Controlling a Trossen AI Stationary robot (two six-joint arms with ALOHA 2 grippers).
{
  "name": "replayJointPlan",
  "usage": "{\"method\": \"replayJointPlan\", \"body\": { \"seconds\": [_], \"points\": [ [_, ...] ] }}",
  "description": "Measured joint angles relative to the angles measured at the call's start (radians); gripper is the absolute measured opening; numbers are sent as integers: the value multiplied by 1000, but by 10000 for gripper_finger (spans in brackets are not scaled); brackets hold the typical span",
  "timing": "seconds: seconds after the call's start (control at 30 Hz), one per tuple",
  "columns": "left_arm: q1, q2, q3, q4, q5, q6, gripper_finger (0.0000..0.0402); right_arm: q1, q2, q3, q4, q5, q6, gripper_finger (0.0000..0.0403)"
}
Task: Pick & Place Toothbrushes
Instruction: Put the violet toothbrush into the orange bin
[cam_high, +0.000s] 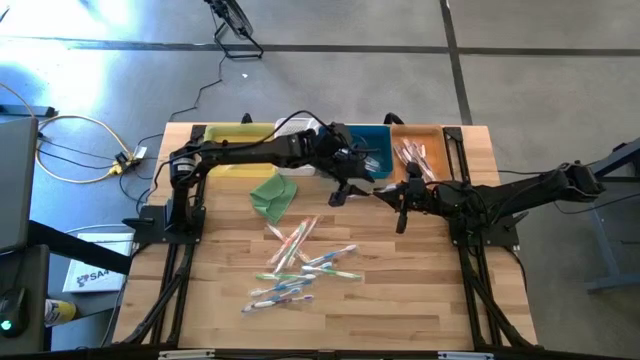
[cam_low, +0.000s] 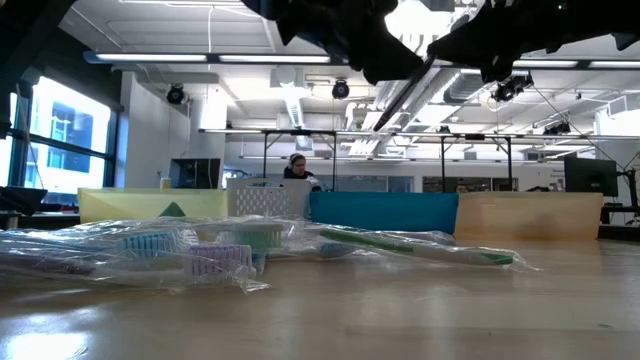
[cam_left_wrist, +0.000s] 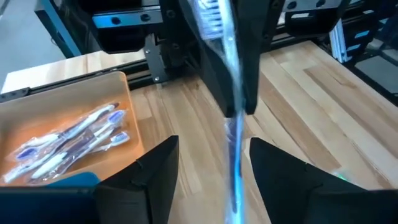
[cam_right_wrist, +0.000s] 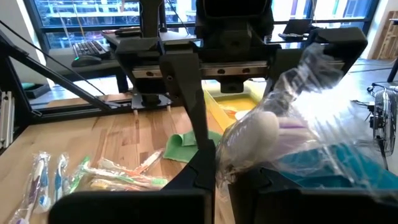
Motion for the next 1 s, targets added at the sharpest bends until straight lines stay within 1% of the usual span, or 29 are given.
{"method": "replayJointPlan", "body": {
  "seconds": [0.13,0.2,0.33,0.4,0.5,0.63,0.73,0.83,0.9,1.0],
  "points": [
    [-7,0,0,8,0,-18,195,0,0,0,-6,1,0,10],
    [-8,0,0,17,-41,6,195,0,0,0,-7,2,0,10],
    [-16,-24,-1,14,-159,17,195,-1,0,0,-7,17,0,10],
    [-15,-46,-2,17,-182,44,195,0,-2,0,-17,45,9,10],
    [-13,-90,-39,27,-190,93,195,0,-14,0,-63,97,18,10],
    [-13,-163,-163,112,-190,105,195,0,-30,0,-103,157,98,10],
    [-5,-245,-294,219,-180,105,195,0,-46,0,-116,165,136,10],
    [2,-346,-442,306,-173,109,195,0,-53,0,-117,200,180,10],
    [2,-421,-540,326,-174,112,195,0,-59,0,-124,230,205,10],
    [1,-538,-673,403,-187,106,195,0,-59,5,-133,284,252,10]
  ]
}}
